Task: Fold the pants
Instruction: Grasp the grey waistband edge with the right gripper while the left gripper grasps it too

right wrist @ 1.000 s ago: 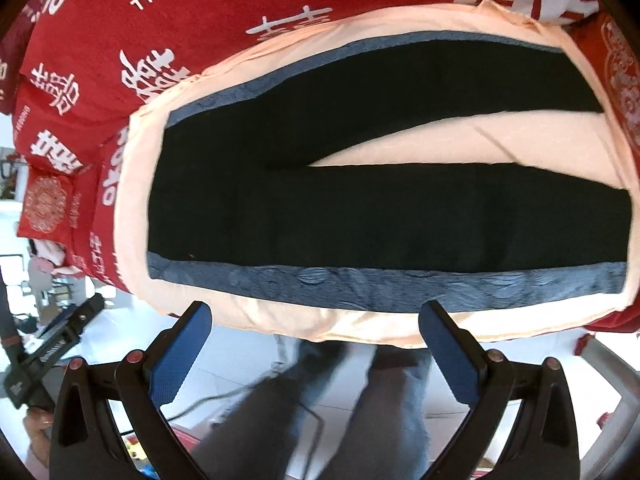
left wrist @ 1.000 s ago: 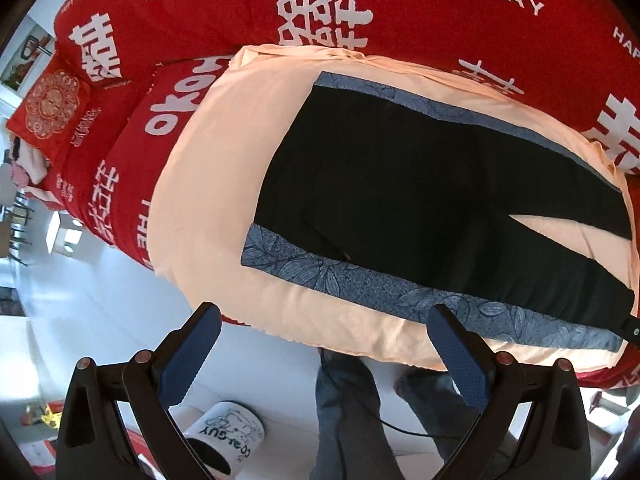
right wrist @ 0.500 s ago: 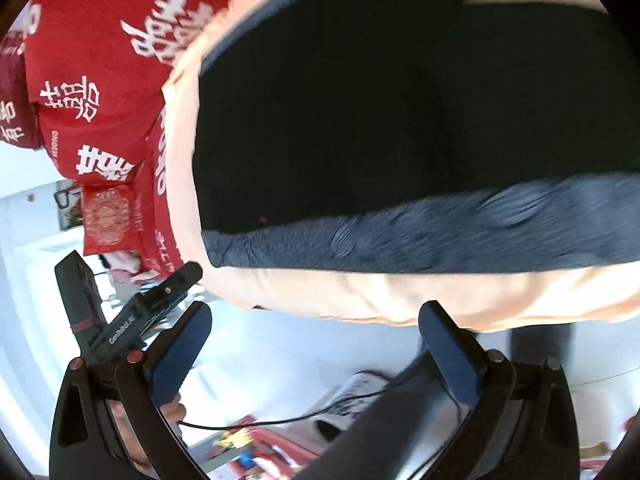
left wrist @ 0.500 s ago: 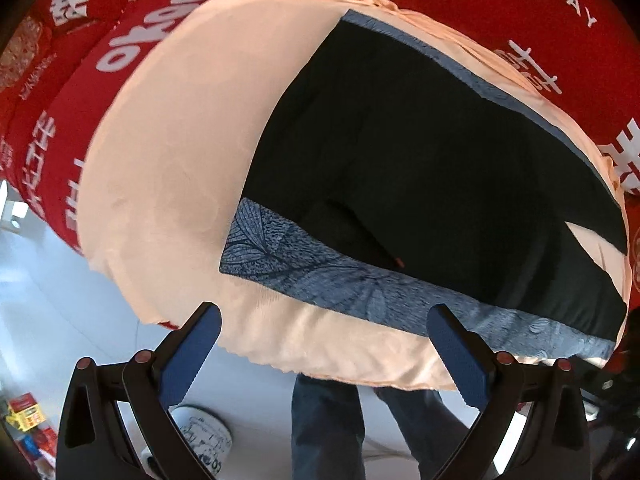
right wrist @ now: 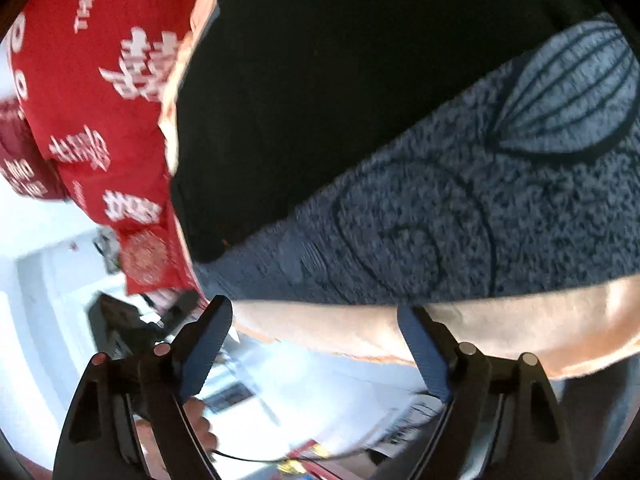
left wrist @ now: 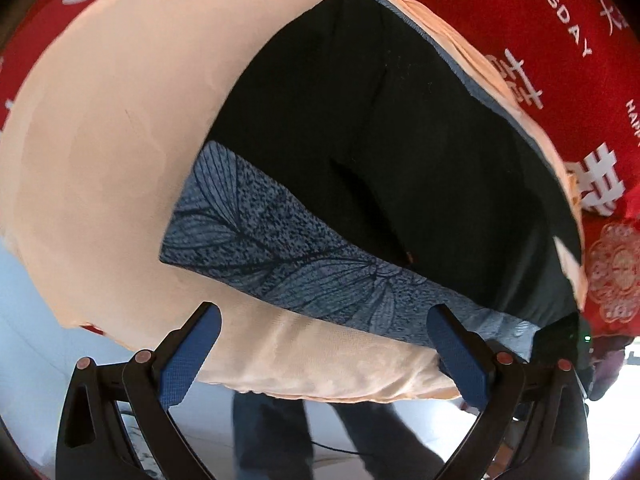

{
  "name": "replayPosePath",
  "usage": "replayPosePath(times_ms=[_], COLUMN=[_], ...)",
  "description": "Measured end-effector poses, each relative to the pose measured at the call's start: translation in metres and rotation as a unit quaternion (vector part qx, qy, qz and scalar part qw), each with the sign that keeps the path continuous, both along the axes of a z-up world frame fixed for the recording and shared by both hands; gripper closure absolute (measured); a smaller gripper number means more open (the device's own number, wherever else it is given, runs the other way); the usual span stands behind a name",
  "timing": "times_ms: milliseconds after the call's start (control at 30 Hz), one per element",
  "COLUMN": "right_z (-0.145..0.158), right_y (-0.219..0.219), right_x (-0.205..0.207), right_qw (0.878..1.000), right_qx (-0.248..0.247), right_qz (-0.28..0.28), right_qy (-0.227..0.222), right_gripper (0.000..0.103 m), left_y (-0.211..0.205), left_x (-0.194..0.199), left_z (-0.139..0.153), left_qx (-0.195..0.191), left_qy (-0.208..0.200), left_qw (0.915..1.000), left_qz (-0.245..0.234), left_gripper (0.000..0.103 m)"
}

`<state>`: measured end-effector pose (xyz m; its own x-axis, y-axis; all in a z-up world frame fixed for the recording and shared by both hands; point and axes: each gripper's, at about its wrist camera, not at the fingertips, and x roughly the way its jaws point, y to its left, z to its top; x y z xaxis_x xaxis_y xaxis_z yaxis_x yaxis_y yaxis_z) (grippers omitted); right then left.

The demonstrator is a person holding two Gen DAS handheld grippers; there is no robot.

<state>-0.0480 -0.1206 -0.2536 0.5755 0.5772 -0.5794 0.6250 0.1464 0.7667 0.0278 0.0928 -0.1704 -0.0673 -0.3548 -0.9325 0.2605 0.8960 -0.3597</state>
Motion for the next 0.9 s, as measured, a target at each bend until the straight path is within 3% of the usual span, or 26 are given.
replayPosePath(times_ms=[33,133,167,200,333,400,467,567,600,667,733,800,900], right_z=[-0.002,-0.011,-0.015,-0.014,0.021,0.045,0.054,0.052,0.047,0.04,0.036,0.029,0.022], right_y=[-0.002,-0.007,-0.009,-0.011,-0.019,-0.022,-0.023,-0.024,-0.026,-0.032,-0.04,-0.053,-0.071], right_x=[0.001,0.004,0.004,0.003,0.006,0.008,0.012,0.011,0.007,-0.007,-0.033,-0.069,-0.099], right_qw=[1.0,0.997,0.994,0.991,0.99,0.99,0.992,0.995,0.997,0.999,1.0,0.999,0.996], right_qx=[0.008,0.044,0.063,0.087,0.088,0.084,0.075,0.054,0.04,0.027,-0.001,-0.02,-0.027], right_qz=[-0.015,-0.065,-0.085,-0.102,-0.081,-0.053,-0.033,0.001,0.013,0.015,-0.001,-0.03,-0.088], right_qy=[-0.007,-0.01,-0.01,-0.021,-0.073,-0.098,-0.097,-0.079,-0.059,-0.035,-0.015,0.003,0.021], right_gripper=[0.022,0.055,0.077,0.086,0.089,0.089,0.089,0.087,0.086,0.085,0.078,0.068,0.066], left_y=[-0.001,-0.002,-0.002,-0.001,0.004,0.003,-0.003,-0.017,-0.021,-0.026,-0.029,-0.031,-0.035], left_x=[0.0,0.001,0.001,0.002,0.0,0.001,0.007,0.019,0.023,0.027,0.027,0.026,0.026], left_z=[-0.001,-0.007,-0.009,-0.011,-0.017,-0.022,-0.025,-0.028,-0.025,-0.025,-0.025,-0.026,-0.028], left_qx=[-0.003,-0.005,-0.006,-0.008,-0.052,-0.106,-0.141,-0.137,-0.121,-0.102,-0.089,-0.081,-0.069], left_qy=[0.001,0.005,0.008,0.011,0.057,0.098,0.107,0.083,0.059,0.045,0.035,0.025,0.026], left_qw=[1.0,1.0,0.9999,0.9998,0.9957,0.9859,0.978,0.978,0.9818,0.9865,0.9901,0.9936,0.9959], left_qz=[0.001,0.003,0.006,0.011,0.05,0.084,0.111,0.134,0.134,0.12,0.102,0.075,0.053], left_gripper=[0.0,0.0,0.0,0.0,0.0,0.0,0.0,0.002,0.017,0.021,0.029,0.029,0.029])
